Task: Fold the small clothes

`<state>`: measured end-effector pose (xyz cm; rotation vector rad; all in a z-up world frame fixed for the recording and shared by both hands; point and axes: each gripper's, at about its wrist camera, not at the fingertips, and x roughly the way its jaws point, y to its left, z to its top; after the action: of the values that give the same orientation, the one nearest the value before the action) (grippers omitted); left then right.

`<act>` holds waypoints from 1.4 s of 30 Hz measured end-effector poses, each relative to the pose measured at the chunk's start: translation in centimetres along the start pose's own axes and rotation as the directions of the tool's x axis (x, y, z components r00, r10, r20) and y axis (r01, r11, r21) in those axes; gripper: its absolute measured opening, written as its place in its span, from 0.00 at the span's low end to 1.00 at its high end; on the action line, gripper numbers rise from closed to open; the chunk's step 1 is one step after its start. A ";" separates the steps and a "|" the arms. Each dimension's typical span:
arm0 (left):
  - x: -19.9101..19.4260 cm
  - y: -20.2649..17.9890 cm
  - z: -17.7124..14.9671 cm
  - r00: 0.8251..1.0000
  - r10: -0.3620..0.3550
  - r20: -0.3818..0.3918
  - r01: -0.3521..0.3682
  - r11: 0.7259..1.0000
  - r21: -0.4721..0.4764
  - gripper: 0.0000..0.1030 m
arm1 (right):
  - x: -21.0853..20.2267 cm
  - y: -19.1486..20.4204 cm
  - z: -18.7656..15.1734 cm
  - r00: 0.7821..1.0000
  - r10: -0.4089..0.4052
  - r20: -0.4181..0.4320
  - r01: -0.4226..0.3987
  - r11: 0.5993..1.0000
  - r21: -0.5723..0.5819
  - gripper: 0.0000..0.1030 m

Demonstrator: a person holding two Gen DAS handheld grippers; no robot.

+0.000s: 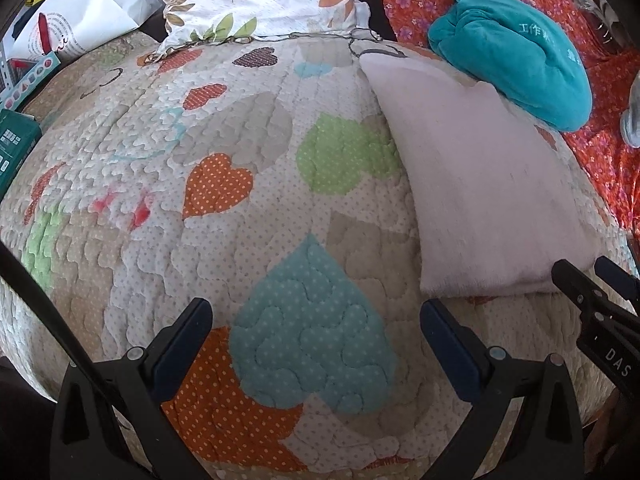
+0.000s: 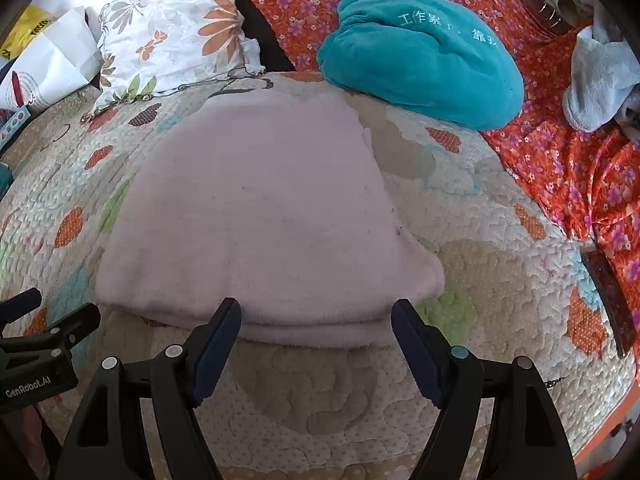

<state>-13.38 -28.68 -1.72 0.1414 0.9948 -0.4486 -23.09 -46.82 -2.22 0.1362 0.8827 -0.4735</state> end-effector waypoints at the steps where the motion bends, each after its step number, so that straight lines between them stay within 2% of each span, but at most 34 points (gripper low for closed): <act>1: 0.0 0.0 0.0 1.000 -0.003 -0.002 0.003 1.000 0.002 1.00 | 0.0 0.1 0.0 1.000 -0.003 0.000 0.003 1.000 -0.003 0.79; 42: 0.4 -0.1 -0.3 0.999 -0.022 -0.025 0.022 1.000 0.001 1.00 | 0.4 0.4 -0.1 1.000 -0.015 0.000 0.015 1.000 -0.023 0.81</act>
<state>-13.46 -28.79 -2.25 0.1373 1.0215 -0.4684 -22.80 -46.53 -2.61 0.1085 0.8898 -0.4775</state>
